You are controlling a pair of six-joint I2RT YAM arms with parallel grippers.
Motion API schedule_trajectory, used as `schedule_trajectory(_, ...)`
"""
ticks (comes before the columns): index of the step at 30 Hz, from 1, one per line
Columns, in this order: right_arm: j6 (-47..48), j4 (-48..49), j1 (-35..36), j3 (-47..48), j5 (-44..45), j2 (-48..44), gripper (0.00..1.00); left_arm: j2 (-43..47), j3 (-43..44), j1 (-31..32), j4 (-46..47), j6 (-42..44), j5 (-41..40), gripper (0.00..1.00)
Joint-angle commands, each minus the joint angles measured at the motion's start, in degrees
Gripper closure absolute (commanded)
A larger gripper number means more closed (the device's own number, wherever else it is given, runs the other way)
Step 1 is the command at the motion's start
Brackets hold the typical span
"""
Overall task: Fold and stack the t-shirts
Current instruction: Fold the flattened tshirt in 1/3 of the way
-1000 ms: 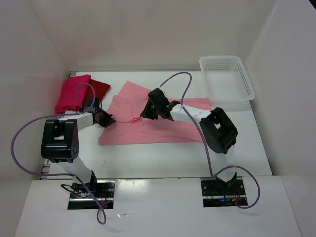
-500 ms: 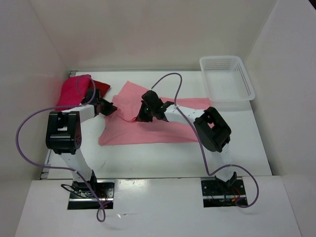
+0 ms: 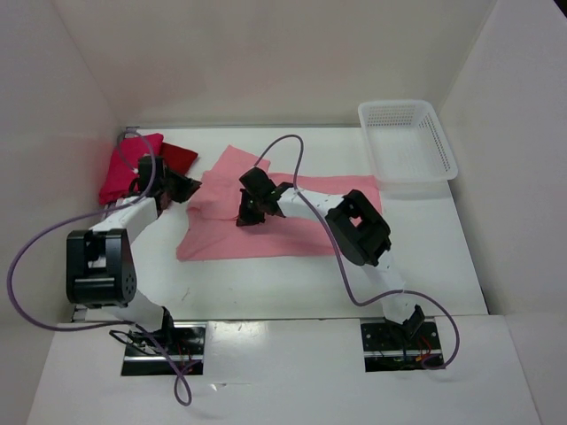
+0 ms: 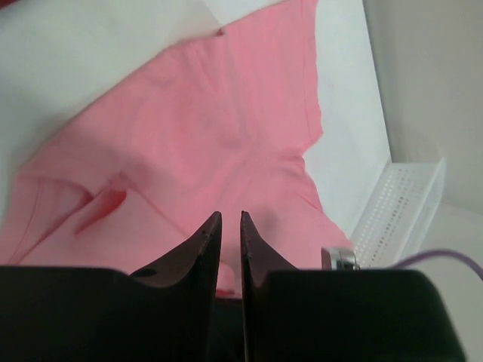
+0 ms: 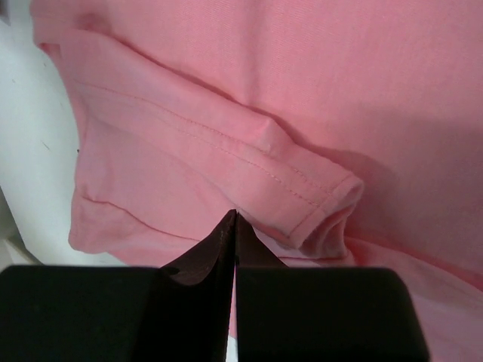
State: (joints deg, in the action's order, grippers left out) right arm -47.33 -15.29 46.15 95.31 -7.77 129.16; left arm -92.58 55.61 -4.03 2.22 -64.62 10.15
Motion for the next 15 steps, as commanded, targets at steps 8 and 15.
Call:
schedule_trajectory(8, 5.14, -5.28, 0.78, 11.29, 1.43, 6.97, 0.97, 16.9, -20.18, 7.54, -3.71, 1.61, -0.48, 0.77)
schedule_trajectory(15, 3.92, -5.55, -2.46, 16.93, 8.28, 8.57, 0.98, 18.92, -27.13, 8.87, -4.41, 2.3, -4.17, 0.76)
